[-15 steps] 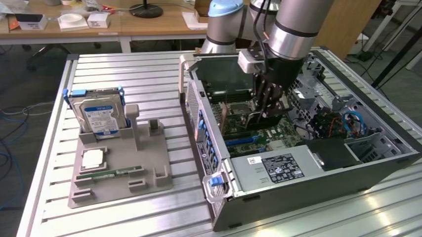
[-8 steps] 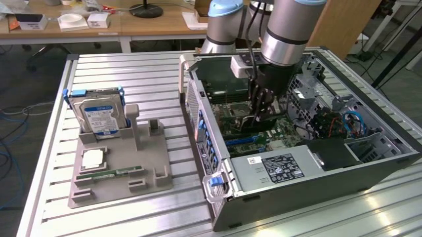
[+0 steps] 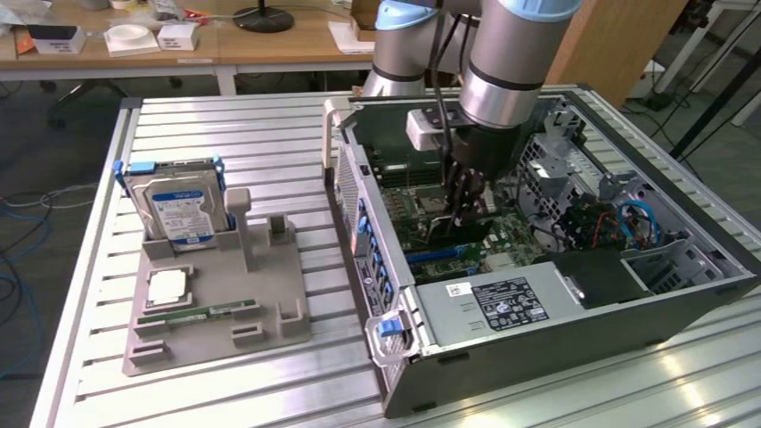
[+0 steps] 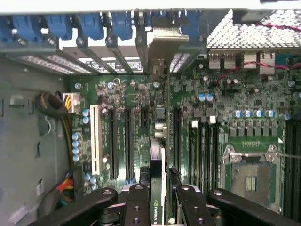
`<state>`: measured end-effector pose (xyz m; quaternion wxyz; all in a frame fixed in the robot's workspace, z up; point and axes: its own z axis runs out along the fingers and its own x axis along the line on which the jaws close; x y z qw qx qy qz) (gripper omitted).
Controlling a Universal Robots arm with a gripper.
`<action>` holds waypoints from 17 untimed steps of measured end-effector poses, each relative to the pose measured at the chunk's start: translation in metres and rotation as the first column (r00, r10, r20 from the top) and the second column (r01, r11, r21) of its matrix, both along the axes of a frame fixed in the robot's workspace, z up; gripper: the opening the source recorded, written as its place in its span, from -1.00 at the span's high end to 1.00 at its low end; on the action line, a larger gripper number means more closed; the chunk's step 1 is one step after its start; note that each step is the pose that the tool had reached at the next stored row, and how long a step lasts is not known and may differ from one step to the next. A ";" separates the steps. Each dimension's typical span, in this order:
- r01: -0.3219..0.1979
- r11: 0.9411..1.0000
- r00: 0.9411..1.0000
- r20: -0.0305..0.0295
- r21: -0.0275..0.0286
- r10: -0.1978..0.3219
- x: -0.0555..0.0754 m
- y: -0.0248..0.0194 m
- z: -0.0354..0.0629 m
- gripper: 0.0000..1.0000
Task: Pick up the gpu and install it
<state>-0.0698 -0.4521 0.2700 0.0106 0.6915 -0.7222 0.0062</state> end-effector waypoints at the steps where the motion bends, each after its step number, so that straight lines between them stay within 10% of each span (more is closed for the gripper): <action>1: 0.000 1.000 1.000 0.002 0.000 0.000 -0.001 0.0000 -0.0018 0.47; 17: 0.000 1.000 1.000 0.012 -0.001 0.000 -0.004 0.0000 -0.0157 0.47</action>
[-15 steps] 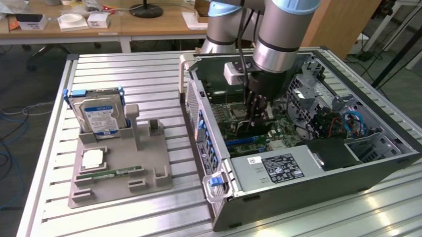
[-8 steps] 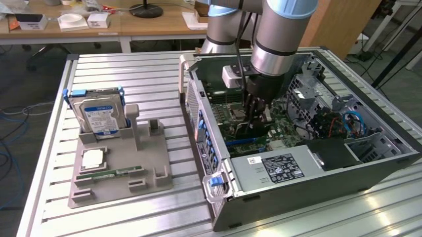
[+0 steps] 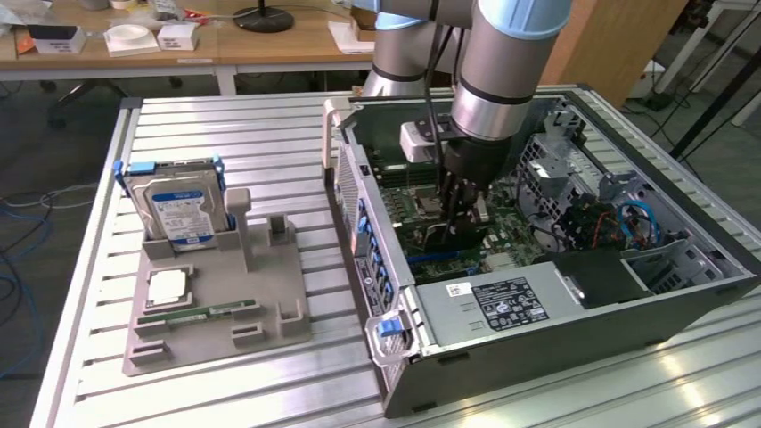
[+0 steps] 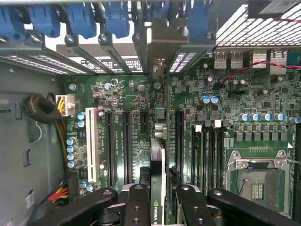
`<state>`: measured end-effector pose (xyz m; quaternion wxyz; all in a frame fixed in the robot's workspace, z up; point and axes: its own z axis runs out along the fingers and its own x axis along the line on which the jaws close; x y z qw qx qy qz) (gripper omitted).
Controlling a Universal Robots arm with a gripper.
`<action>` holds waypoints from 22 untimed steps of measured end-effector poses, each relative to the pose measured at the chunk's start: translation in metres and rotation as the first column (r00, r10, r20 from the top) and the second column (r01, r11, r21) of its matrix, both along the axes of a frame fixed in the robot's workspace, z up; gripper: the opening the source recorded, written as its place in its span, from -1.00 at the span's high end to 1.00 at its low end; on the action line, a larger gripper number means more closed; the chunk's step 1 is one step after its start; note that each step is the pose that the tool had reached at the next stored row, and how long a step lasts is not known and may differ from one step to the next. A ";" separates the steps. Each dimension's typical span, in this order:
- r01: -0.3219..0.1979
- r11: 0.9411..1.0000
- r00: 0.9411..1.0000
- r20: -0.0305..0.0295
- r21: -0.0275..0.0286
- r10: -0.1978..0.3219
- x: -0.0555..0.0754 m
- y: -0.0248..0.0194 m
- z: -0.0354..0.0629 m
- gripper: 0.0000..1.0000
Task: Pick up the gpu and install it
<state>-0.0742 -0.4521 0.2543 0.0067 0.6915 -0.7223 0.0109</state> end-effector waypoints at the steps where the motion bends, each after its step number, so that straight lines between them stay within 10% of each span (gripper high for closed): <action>1: 0.000 1.000 1.000 0.000 0.000 0.000 0.000 0.0000 -0.0006 0.47; 22: 0.000 1.000 1.000 0.006 0.001 0.000 -0.002 0.0003 -0.0043 0.47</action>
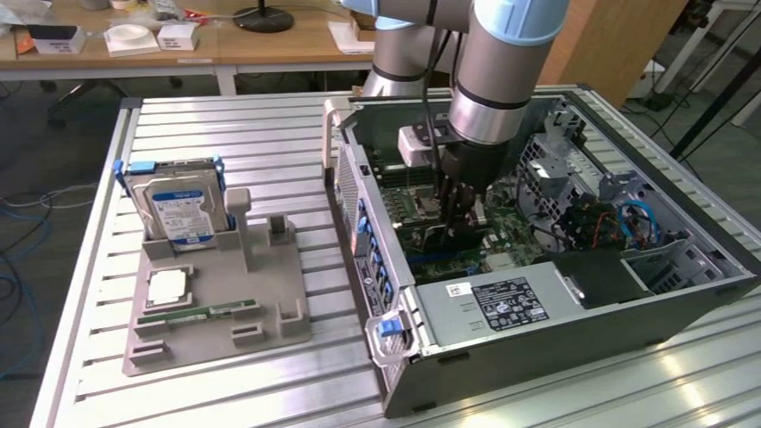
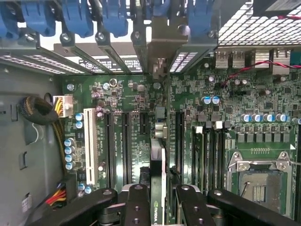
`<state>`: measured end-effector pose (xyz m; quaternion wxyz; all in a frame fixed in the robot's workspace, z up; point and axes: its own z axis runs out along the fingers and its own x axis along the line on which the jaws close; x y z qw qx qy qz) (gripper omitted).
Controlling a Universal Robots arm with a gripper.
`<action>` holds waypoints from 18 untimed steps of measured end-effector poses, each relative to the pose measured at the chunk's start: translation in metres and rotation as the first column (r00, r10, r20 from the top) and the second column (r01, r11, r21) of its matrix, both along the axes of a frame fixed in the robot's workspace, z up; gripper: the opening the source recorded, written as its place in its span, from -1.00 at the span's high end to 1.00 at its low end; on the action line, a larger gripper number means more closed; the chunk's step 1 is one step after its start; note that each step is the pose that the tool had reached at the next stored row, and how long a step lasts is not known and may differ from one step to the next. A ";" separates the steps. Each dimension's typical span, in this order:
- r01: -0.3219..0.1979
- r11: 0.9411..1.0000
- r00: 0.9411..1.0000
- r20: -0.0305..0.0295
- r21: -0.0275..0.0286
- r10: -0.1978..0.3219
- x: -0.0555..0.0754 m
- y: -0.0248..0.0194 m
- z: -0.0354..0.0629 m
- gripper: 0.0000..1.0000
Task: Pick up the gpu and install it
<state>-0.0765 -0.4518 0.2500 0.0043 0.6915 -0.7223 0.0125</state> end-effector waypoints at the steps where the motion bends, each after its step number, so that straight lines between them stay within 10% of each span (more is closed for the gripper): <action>1: 0.000 1.000 1.000 0.001 0.000 0.000 0.000 0.0008 -0.0004 0.47; 18: 0.001 1.000 1.000 0.009 0.000 -0.001 -0.001 0.0017 -0.0017 0.47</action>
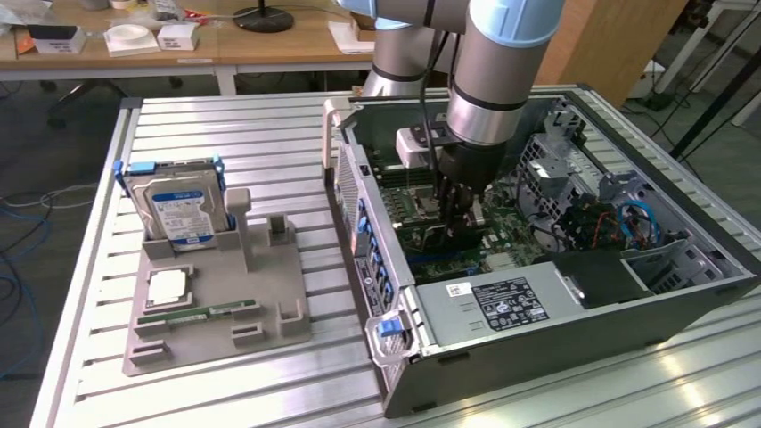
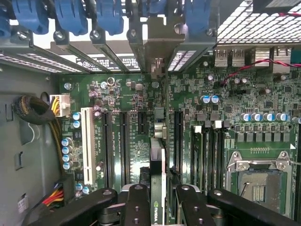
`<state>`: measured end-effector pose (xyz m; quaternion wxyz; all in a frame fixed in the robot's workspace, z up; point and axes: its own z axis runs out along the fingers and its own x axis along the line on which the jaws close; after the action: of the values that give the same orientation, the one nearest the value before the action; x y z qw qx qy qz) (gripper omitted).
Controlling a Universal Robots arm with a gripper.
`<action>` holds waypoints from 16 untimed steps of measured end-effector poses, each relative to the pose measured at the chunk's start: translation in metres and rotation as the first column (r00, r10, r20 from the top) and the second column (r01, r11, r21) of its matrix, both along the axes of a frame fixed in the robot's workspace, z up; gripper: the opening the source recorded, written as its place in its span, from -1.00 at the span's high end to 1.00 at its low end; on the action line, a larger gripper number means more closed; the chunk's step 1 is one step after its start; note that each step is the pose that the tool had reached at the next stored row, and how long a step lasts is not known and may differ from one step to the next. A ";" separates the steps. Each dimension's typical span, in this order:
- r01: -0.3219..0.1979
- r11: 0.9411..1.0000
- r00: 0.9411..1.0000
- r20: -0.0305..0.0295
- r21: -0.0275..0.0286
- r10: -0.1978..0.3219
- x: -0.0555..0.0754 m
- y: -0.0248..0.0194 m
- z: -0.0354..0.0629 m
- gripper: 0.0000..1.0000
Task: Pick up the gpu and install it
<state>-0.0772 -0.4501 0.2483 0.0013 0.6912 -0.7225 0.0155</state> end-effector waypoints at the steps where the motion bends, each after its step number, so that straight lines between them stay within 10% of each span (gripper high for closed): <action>1: 0.001 1.000 1.000 0.000 0.000 -0.001 0.000 -0.0001 0.0001 0.47; 9: 0.018 1.000 1.000 0.000 -0.001 -0.018 0.000 -0.0007 -0.0014 0.47; 16: 0.024 1.000 1.000 0.012 -0.003 -0.024 0.000 -0.0007 -0.0088 0.47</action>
<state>-0.0773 -0.4508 0.2396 -0.0018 0.6823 -0.7308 0.0207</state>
